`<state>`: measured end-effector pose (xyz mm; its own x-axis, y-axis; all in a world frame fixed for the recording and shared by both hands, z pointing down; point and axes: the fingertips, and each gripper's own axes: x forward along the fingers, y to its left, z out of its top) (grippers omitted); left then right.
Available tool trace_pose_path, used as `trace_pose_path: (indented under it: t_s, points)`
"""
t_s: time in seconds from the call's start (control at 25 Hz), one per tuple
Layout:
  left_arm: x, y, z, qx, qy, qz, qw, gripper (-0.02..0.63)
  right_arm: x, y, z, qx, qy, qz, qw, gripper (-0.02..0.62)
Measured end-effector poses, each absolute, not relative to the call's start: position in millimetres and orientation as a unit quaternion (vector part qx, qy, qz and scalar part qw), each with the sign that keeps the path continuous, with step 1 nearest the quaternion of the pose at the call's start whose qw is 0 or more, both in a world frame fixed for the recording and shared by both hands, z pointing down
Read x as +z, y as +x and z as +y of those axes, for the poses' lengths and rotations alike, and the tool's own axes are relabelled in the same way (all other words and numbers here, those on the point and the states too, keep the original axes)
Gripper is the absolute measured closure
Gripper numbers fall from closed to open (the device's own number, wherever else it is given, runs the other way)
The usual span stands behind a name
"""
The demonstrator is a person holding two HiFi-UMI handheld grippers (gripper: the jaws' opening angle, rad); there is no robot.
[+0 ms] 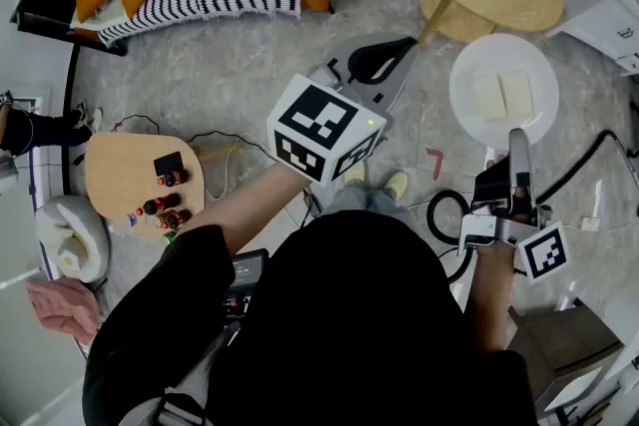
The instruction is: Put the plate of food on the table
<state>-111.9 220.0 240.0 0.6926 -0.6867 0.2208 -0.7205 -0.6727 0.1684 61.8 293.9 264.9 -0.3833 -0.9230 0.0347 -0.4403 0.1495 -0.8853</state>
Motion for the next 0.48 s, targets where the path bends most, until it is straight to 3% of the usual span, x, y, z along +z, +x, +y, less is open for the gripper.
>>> trace_pose_path:
  t_s: [0.48]
  points:
    - [242.5,-107.7,220.4,0.063,0.913,-0.379,0.136,0.598,268.4,62.0,293.1,-0.437,-0.484,0.708,0.271,0.579]
